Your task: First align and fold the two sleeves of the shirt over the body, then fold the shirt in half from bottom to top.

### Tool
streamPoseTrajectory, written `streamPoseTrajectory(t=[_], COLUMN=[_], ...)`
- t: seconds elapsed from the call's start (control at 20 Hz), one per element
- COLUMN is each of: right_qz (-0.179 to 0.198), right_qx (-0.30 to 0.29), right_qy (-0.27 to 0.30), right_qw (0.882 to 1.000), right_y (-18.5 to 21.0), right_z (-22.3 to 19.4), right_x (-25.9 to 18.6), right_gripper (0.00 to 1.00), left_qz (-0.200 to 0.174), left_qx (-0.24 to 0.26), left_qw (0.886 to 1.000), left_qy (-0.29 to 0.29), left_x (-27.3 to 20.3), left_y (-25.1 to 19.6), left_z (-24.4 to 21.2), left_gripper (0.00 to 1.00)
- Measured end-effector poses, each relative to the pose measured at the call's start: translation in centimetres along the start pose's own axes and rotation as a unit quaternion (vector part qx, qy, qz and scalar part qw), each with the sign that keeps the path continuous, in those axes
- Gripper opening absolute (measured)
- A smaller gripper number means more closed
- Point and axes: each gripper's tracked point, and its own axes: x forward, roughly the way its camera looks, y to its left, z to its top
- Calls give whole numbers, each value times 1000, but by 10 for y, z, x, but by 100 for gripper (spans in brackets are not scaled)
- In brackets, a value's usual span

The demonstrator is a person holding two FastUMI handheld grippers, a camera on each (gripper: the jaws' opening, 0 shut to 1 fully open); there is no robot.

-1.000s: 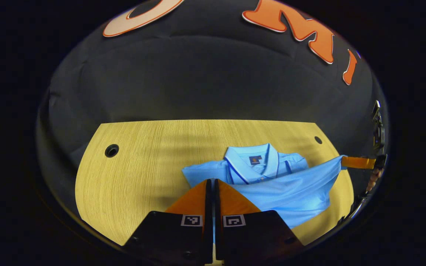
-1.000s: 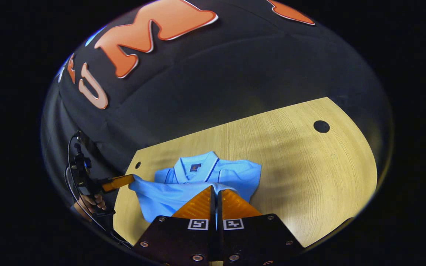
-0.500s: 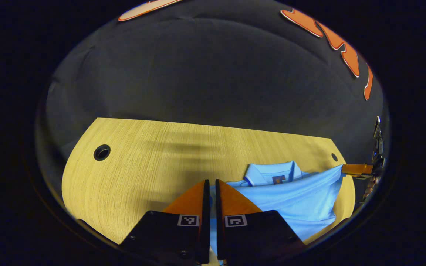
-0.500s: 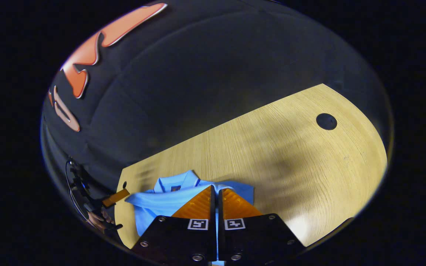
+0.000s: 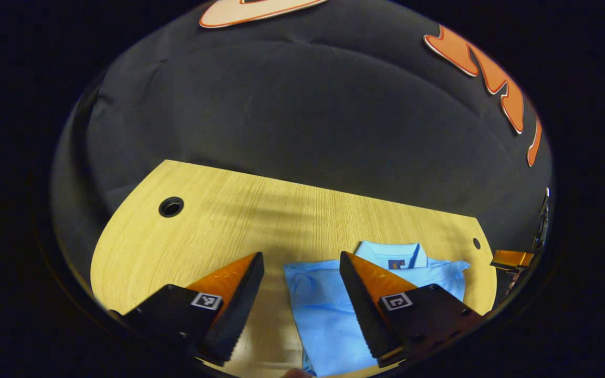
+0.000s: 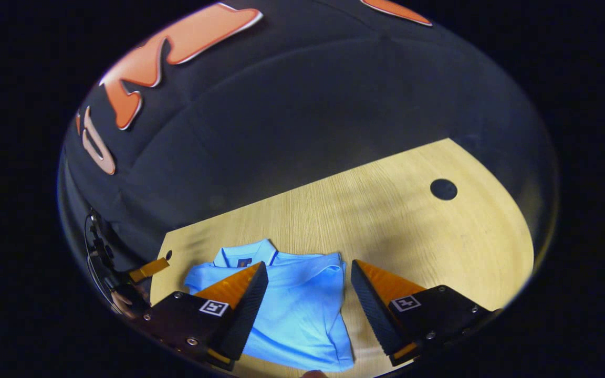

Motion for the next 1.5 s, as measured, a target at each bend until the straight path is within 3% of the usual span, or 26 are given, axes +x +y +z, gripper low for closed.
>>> streamPoseTrajectory(t=[0.05,0.35,0.7,1.05,1.5], right_qz=[1,-8,-18,7,11], right_qx=[-10,-54,-116,-159,-185], right_qy=[-8,-86,-182,-226,-294], right_qw=[1000,995,976,961,938], right_y=[4,12,26,53,74], right_z=[2,22,28,1,-21], right_x=[-12,-89,-192,-273,-337], right_gripper=[97,99,98,98,98], left_qz=[2,15,11,10,32], left_qx=[2,57,60,106,87], left_qw=[1000,994,983,962,950], left_qy=[-10,-89,-173,-251,-297], left_x=[-10,-105,-228,-328,-409], left_y=[-1,-25,-56,-91,-100], left_z=[6,39,49,24,-27], left_gripper=[100,100,100,100,100])
